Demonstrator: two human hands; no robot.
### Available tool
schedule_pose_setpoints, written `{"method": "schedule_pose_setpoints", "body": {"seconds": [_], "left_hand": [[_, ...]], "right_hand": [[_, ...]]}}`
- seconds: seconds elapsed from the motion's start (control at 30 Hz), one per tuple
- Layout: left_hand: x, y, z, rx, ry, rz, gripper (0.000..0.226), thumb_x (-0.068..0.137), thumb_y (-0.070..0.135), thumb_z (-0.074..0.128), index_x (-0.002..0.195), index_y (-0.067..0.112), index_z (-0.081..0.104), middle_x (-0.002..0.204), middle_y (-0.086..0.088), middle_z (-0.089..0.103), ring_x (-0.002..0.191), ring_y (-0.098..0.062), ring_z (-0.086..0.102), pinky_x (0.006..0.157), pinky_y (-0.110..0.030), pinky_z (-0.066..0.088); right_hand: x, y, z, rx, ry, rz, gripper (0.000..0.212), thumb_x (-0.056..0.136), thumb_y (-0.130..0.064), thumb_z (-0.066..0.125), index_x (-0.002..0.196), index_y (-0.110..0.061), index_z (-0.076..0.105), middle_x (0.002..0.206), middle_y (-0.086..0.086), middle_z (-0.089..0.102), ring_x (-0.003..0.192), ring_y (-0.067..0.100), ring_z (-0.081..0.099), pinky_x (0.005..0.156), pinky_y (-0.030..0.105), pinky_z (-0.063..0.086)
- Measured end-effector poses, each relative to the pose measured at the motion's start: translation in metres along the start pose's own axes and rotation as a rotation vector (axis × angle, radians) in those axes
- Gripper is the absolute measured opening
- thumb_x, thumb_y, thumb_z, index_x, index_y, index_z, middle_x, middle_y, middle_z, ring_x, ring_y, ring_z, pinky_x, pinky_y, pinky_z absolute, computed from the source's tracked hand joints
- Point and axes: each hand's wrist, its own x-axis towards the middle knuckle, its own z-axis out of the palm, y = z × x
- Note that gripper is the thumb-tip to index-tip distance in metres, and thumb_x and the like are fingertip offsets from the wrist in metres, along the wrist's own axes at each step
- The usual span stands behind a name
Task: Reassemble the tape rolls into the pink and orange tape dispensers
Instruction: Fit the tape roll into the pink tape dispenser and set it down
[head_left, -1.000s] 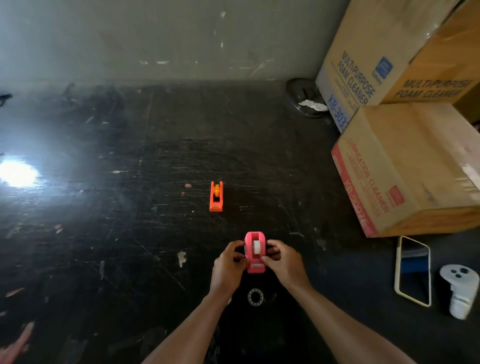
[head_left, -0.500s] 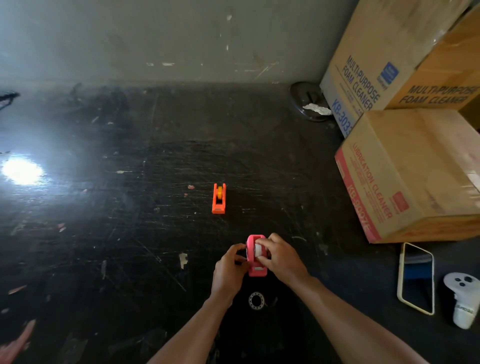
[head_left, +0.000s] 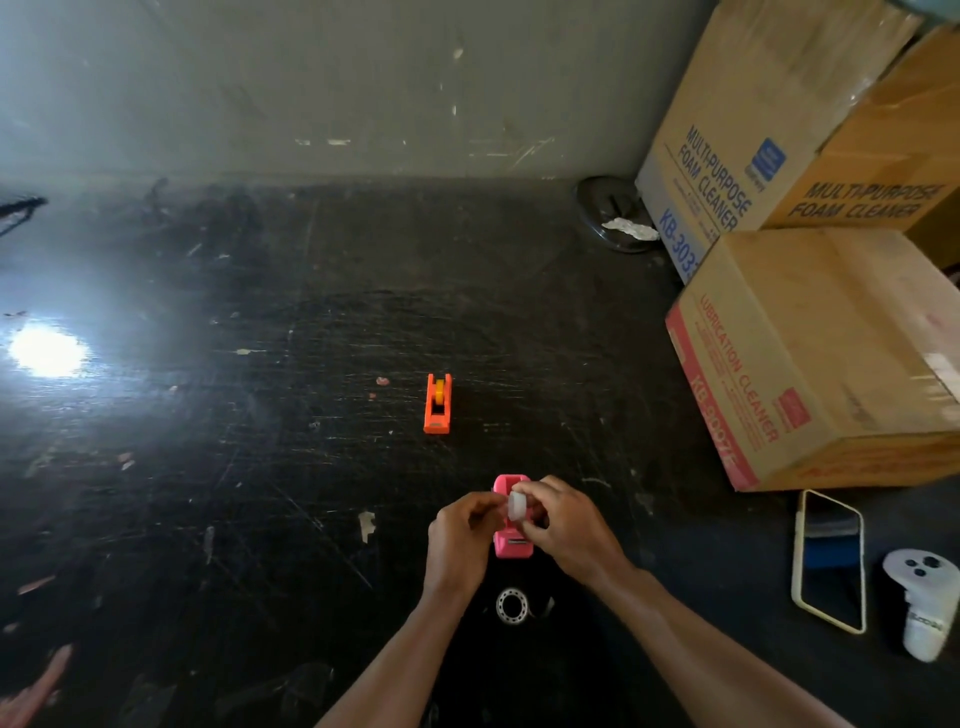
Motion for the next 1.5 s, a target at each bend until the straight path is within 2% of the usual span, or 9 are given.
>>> {"method": "schedule_pose_setpoints", "body": {"seconds": [0.1, 0.27, 0.47, 0.73, 0.87, 1.03, 1.17, 1.33, 1.5], "left_hand": [[-0.002, 0.002, -0.001, 0.005, -0.011, 0.008, 0.019, 0.094, 0.009, 0.071, 0.105, 0.024, 0.075, 0.098, 0.006, 0.077, 0.089, -0.004, 0.074, 0.084, -0.029, 0.063], [-0.004, 0.008, -0.004, 0.055, -0.020, 0.027, 0.020, 0.096, 0.010, 0.068, 0.098, 0.028, 0.073, 0.094, 0.008, 0.077, 0.085, 0.002, 0.073, 0.071, -0.015, 0.058], [-0.004, 0.005, -0.001, 0.098, -0.047, 0.010, 0.011, 0.096, 0.017, 0.070, 0.099, 0.025, 0.077, 0.093, 0.009, 0.077, 0.087, -0.002, 0.074, 0.080, -0.025, 0.062], [-0.013, -0.001, -0.008, 0.021, 0.069, -0.132, 0.012, 0.099, 0.015, 0.066, 0.097, 0.022, 0.075, 0.091, 0.004, 0.078, 0.082, -0.007, 0.074, 0.069, -0.020, 0.055], [-0.019, -0.010, -0.014, 0.012, 0.102, -0.181, 0.012, 0.098, 0.015, 0.066, 0.096, 0.023, 0.075, 0.091, 0.003, 0.077, 0.083, -0.011, 0.075, 0.074, -0.026, 0.060], [-0.025, -0.018, -0.019, -0.009, 0.121, -0.205, 0.010, 0.098, 0.014, 0.067, 0.097, 0.019, 0.076, 0.090, 0.000, 0.078, 0.083, -0.016, 0.075, 0.075, -0.028, 0.060], [-0.030, -0.018, -0.019, -0.023, 0.120, -0.205, 0.011, 0.097, 0.014, 0.067, 0.094, 0.022, 0.074, 0.090, -0.001, 0.078, 0.083, -0.015, 0.075, 0.077, -0.028, 0.061], [-0.032, -0.020, -0.016, -0.028, 0.112, -0.209, 0.009, 0.097, 0.014, 0.068, 0.097, 0.018, 0.076, 0.089, -0.001, 0.078, 0.082, -0.015, 0.075, 0.073, -0.026, 0.057], [-0.032, -0.021, -0.014, -0.030, 0.109, -0.220, 0.009, 0.096, 0.015, 0.068, 0.100, 0.018, 0.076, 0.090, 0.000, 0.078, 0.084, -0.014, 0.075, 0.074, -0.026, 0.057]], "right_hand": [[-0.004, 0.000, -0.003, 0.027, 0.012, -0.014, 0.046, 0.095, -0.025, 0.070, 0.139, -0.021, 0.060, 0.120, -0.005, 0.063, 0.103, 0.006, 0.062, 0.088, 0.021, 0.054], [-0.011, 0.000, -0.005, 0.050, 0.013, -0.039, 0.039, 0.095, -0.024, 0.070, 0.133, -0.022, 0.064, 0.116, -0.005, 0.063, 0.099, 0.007, 0.063, 0.086, 0.023, 0.056], [-0.019, 0.008, -0.002, 0.056, 0.033, -0.022, 0.039, 0.093, -0.023, 0.074, 0.131, -0.023, 0.065, 0.115, -0.007, 0.063, 0.099, 0.004, 0.062, 0.081, 0.016, 0.050], [-0.037, 0.036, 0.015, 0.168, 0.246, 0.264, 0.025, 0.088, -0.021, 0.079, 0.112, -0.023, 0.073, 0.105, -0.006, 0.064, 0.093, 0.008, 0.063, 0.079, 0.016, 0.046], [-0.045, 0.038, 0.039, 0.252, 0.295, 0.332, 0.015, 0.088, -0.018, 0.078, 0.101, -0.024, 0.074, 0.100, -0.005, 0.064, 0.092, 0.010, 0.066, 0.079, 0.020, 0.048], [-0.057, 0.044, 0.050, 0.256, 0.354, 0.351, 0.022, 0.091, -0.022, 0.077, 0.112, -0.024, 0.073, 0.105, -0.008, 0.063, 0.095, 0.006, 0.064, 0.082, 0.020, 0.048], [-0.062, 0.055, 0.051, 0.213, 0.313, 0.374, 0.037, 0.091, -0.026, 0.076, 0.127, -0.018, 0.069, 0.117, -0.001, 0.062, 0.103, 0.012, 0.064, 0.089, 0.026, 0.052], [-0.068, 0.053, 0.047, 0.187, 0.289, 0.417, 0.053, 0.091, -0.025, 0.077, 0.140, -0.015, 0.061, 0.129, 0.003, 0.061, 0.114, 0.015, 0.063, 0.091, 0.024, 0.049], [-0.097, 0.040, 0.055, 0.194, 0.351, 0.386, 0.060, 0.088, -0.031, 0.080, 0.141, -0.019, 0.057, 0.130, -0.002, 0.057, 0.119, 0.012, 0.057, 0.094, 0.022, 0.046]]}}
